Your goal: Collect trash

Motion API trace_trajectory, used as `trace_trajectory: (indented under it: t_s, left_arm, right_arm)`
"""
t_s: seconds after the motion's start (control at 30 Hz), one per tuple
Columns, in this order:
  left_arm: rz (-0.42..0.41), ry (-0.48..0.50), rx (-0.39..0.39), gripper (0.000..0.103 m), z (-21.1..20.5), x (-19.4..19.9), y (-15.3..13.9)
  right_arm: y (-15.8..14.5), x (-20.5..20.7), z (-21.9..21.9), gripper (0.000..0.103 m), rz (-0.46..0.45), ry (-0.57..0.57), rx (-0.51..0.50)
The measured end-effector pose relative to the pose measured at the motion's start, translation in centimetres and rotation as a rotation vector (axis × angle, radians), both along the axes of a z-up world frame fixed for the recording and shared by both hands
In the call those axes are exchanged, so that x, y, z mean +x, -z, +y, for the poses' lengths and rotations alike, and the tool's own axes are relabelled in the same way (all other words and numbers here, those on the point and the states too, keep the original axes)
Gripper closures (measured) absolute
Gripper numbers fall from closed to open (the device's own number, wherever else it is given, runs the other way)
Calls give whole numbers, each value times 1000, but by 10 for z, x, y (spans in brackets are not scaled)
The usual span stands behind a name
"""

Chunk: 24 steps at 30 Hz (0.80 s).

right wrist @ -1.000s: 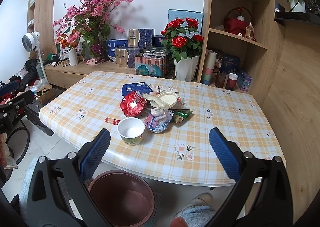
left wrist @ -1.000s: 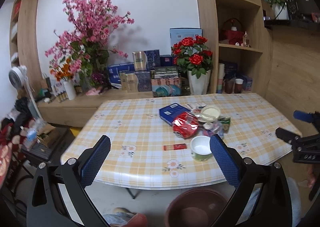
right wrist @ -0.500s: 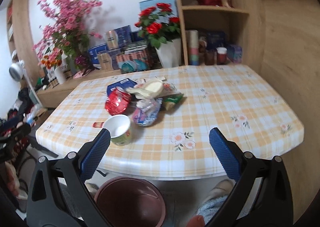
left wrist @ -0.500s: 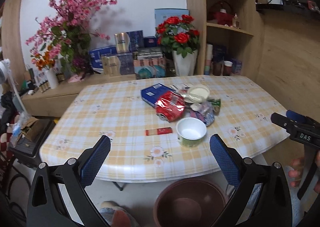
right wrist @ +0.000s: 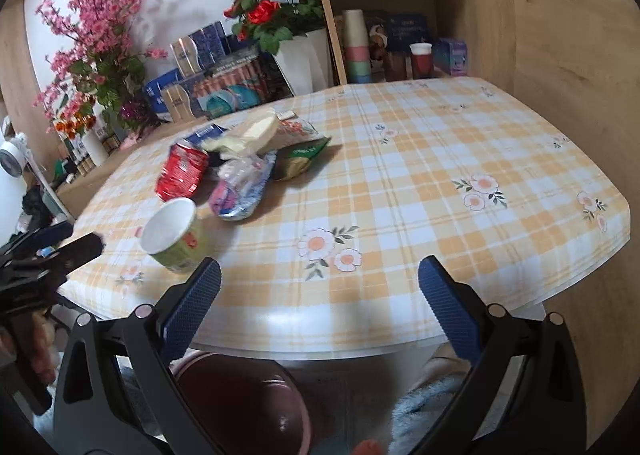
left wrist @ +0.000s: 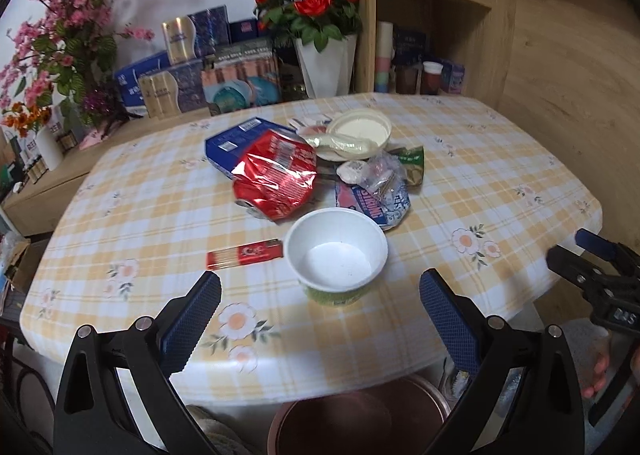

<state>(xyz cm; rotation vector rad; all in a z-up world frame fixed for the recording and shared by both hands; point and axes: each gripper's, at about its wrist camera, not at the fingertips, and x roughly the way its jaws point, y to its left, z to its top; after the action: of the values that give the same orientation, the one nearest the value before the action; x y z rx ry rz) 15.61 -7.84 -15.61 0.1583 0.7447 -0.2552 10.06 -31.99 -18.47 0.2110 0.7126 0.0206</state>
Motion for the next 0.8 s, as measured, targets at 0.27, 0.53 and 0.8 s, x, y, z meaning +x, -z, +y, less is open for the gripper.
trace_trajectory:
  t_s: [0.27,0.53,0.8]
  left_arm:
    - [89,-16,19,6,-15,53,44]
    - [100,3,-74,23,-8,61,55]
    - [72,-2,-169,24,25,49,37]
  right_arm:
    - [15,23,-9,6,28,-15,-36]
    - [12,58,8,8,8,-158,-108]
    - [-7,114,40,33,-31,-367,-146]
